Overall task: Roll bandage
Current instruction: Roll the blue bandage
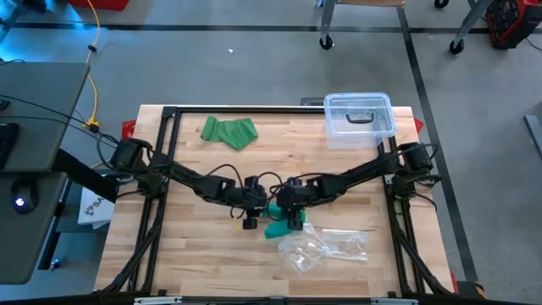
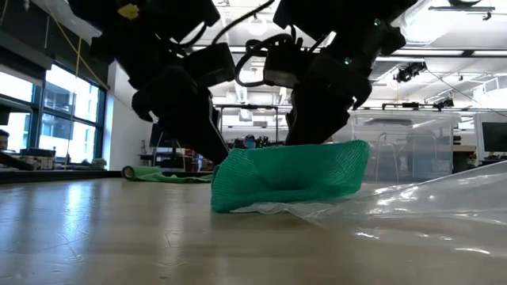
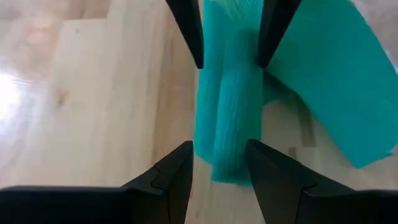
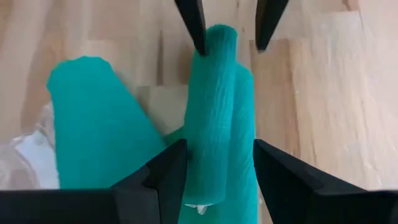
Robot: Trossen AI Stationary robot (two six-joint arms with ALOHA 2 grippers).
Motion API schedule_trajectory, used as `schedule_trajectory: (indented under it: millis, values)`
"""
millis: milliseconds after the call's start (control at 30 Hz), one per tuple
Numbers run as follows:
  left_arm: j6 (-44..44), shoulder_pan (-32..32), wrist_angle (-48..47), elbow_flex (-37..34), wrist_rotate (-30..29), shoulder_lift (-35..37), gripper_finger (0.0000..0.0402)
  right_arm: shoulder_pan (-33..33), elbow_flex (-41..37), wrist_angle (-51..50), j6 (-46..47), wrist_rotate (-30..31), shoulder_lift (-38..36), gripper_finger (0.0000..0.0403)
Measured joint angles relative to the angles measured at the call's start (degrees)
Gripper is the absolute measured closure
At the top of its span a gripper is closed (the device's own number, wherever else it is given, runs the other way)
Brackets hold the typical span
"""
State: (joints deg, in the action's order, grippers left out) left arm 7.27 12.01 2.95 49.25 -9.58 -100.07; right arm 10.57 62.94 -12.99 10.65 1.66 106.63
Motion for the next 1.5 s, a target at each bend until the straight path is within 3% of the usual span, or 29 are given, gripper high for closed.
schedule_trajectory:
  millis: [533, 700, 833, 967, 1267, 1500]
  values:
    - [3.38, -0.11, 1.43, 0.00, 0.17, -1.32, 0.0257, -0.47, 0.00, -0.07, -2.07, -1.16, 2.00, 0.0228]
    - [-7.91, 1.38, 1.41, 0.00, 1.35, -0.92, 0.0257, -1.45, 0.00, 0.31, -1.70, -1.39, 2.80, 0.0228]
    - [-19.49, 3.38, 1.86, 0.00, -4.05, -1.36, 0.0257, -3.47, 0.00, 0.42, -1.62, -4.23, 2.70, 0.0228]
    - [-24.41, 3.69, 4.64, 0.02, -6.84, -1.59, 0.0244, -6.37, 0.00, 0.73, -0.09, -9.33, 2.65, 0.0231]
    - [-16.50, 2.09, 1.92, 0.02, -11.61, -2.40, 0.0178, -10.88, 0.00, 1.33, 1.53, -15.66, 2.58, 0.0249]
    - [-10.89, 0.04, 0.56, -0.02, -11.76, -4.40, 0.0178, -10.66, 0.00, 1.95, 1.56, -16.22, 2.56, 0.0251]
